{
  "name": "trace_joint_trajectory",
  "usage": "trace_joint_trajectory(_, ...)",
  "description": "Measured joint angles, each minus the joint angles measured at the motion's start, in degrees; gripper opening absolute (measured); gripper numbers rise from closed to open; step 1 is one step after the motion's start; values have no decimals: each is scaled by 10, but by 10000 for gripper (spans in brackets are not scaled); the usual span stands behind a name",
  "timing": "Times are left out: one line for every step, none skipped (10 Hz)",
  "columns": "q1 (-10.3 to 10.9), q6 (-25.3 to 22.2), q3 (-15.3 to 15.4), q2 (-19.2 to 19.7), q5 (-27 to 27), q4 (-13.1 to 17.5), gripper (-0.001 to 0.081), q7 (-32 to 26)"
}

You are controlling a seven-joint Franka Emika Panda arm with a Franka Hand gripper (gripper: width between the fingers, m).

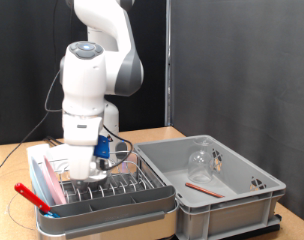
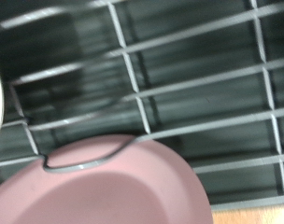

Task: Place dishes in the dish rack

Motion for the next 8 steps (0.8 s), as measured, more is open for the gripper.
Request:
trace_joint_trajectory(1, -32, 9, 1, 11, 7, 808, -28)
trace_joint_trajectory(2, -67, 18, 1, 19, 10, 808, -53)
trace_joint_trajectory(4, -110, 27, 0, 24, 12, 808, -75)
trace_joint_trajectory(7, -156, 36, -2, 25, 11, 808, -94)
trace_joint_trajectory(10, -183, 44, -9, 25, 4, 808, -105)
trace_joint_trajectory(12, -201, 51, -18, 23, -10, 808, -116)
trace_joint_trajectory(14, -209, 56, -30, 19, -30, 808, -120)
trace_joint_trajectory(14, -209, 61, -44, 14, -53, 808, -121)
